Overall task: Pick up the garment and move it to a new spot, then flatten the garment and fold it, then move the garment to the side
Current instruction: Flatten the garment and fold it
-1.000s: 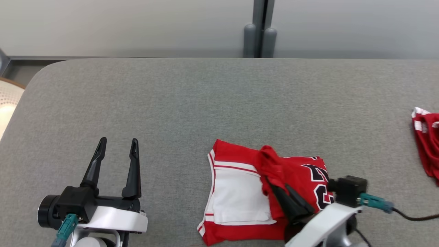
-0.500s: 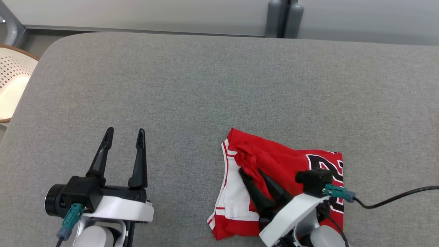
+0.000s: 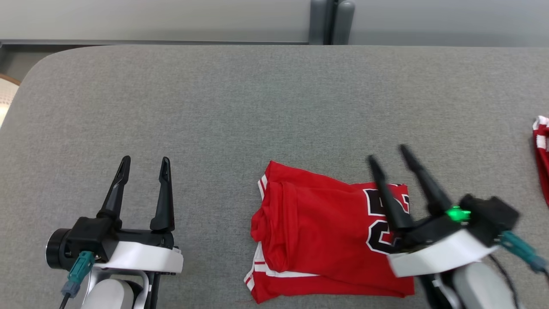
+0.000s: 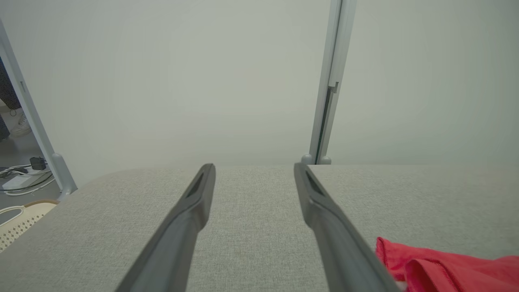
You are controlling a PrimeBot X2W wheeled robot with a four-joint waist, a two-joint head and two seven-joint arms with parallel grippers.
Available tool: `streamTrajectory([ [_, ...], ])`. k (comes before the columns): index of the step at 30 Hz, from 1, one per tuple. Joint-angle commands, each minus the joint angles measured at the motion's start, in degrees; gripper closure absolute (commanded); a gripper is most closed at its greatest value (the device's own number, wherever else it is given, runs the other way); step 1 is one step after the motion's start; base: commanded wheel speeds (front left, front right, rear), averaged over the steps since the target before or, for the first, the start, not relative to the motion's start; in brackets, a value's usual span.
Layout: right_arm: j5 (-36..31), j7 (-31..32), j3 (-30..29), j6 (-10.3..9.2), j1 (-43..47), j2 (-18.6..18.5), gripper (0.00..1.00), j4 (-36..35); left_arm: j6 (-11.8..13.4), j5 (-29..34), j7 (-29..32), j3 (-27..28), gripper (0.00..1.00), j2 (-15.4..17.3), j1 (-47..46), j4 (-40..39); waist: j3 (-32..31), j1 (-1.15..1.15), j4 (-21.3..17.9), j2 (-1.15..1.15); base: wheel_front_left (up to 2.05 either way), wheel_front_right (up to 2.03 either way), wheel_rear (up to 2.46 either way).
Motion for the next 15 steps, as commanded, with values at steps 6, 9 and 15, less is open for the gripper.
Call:
streamTrajectory([
  [6,-7.3,1.2,-15.6,-0.01,7.6,-2.3,0.0,-5.4,0.1,0.8,-0.3,1.2,0.0,1.0,1.0,0.1,-1.6,0.0,-2.4,0.0,0.0,0.0,0.0],
  [9,-9.3,2.8,-21.8,-0.01,12.3,-3.4,0.0,-7.5,0.4,1.2,-0.3,1.8,0.0,1.4,1.7,0.0,-2.9,0.0,-3.0,0.0,0.0,0.0,0.0],
  [15,-10.8,5.9,-26.0,-0.01,18.0,-2.9,0.0,-11.6,0.7,1.5,-0.3,2.8,0.0,2.2,5.0,0.2,-6.7,0.0,-4.2,0.0,0.0,0.0,0.0],
])
